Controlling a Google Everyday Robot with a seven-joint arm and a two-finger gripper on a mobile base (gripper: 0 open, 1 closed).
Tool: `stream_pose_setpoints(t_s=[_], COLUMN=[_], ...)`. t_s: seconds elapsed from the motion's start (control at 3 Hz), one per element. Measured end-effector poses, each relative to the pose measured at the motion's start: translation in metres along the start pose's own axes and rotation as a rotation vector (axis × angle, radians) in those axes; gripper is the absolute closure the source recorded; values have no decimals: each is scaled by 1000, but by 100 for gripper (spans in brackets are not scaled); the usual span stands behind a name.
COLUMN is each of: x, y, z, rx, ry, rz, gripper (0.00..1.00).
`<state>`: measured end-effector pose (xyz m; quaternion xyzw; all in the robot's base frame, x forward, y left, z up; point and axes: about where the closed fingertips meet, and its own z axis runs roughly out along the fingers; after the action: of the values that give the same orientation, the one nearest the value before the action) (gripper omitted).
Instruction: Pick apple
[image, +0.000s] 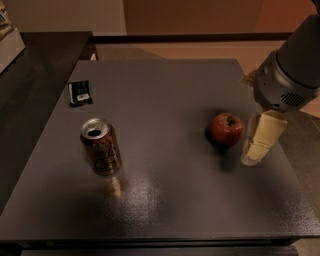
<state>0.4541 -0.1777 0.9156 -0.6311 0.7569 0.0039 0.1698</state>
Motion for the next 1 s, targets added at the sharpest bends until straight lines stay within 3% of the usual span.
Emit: stream_pose_setpoints(t_s=[1.0], x=[-4], y=[-4], z=[58], rx=[-48], ry=[11], rz=[-23], gripper=[0])
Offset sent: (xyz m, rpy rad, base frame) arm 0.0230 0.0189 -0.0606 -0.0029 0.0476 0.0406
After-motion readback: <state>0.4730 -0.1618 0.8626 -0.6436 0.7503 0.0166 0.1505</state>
